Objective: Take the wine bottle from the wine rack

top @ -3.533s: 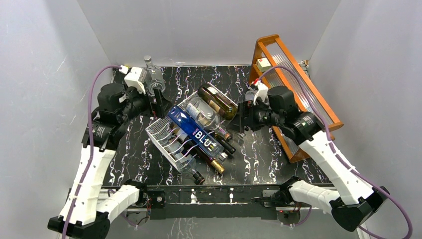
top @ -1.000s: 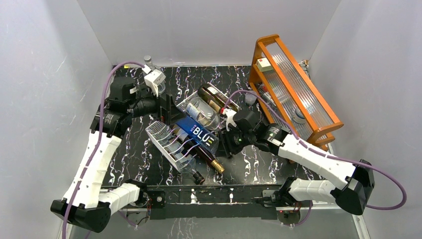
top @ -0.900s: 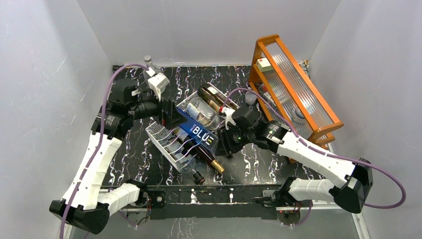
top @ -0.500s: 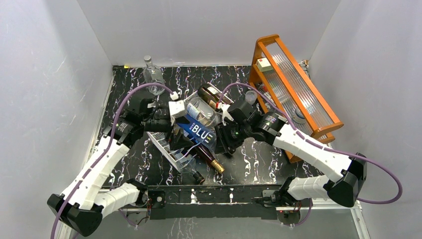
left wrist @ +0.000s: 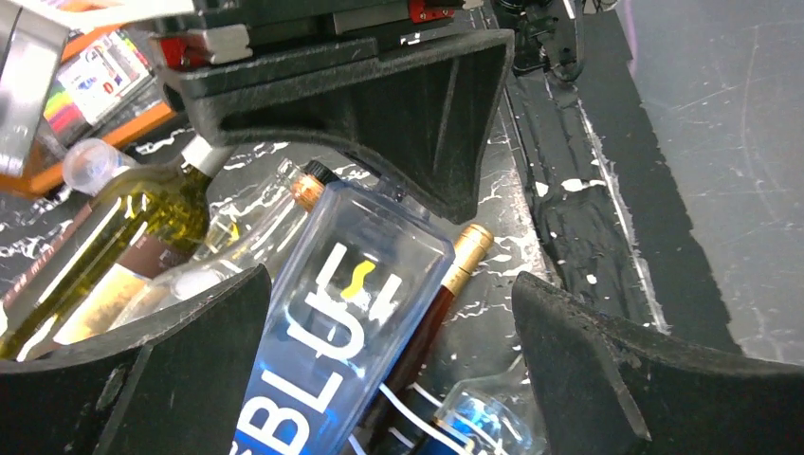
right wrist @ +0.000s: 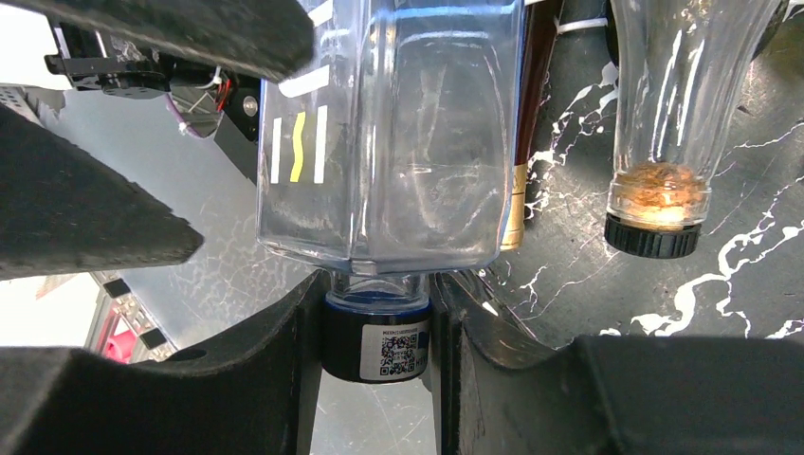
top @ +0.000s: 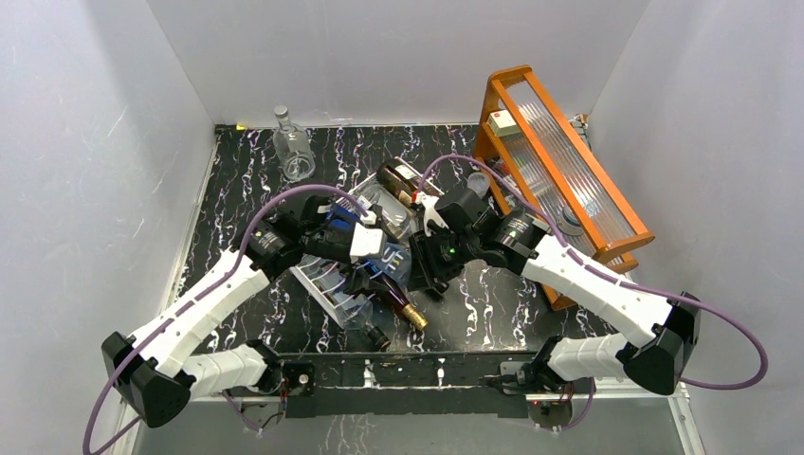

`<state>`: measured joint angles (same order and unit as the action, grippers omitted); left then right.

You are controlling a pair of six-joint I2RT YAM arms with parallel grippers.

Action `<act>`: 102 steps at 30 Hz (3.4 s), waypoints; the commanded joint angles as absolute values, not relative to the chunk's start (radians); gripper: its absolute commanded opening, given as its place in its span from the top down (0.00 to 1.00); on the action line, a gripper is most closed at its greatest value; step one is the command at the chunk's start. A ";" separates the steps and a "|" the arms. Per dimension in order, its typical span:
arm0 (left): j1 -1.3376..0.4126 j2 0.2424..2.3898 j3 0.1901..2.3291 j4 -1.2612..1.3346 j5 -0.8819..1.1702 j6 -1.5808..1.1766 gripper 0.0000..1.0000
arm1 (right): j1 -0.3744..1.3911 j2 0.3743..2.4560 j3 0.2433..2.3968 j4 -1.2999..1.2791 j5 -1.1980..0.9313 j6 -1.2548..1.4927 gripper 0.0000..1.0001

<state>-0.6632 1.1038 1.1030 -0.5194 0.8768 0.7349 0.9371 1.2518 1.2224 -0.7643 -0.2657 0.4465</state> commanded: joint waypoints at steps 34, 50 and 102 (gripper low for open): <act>-0.736 1.260 1.112 -0.449 0.852 0.891 0.27 | 0.943 1.203 1.304 -0.603 -0.362 0.448 0.96; -0.737 1.070 1.006 -0.294 0.748 0.784 0.65 | 0.942 1.133 1.354 -0.598 -0.231 0.465 0.04; -0.712 1.198 1.580 -0.152 -0.481 0.207 1.00 | 0.942 0.833 1.238 -0.442 0.285 0.195 0.02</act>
<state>-0.7315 1.2091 1.4395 -0.3157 -0.3721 0.1333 0.9382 0.8341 1.2278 -0.4911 0.2604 0.2199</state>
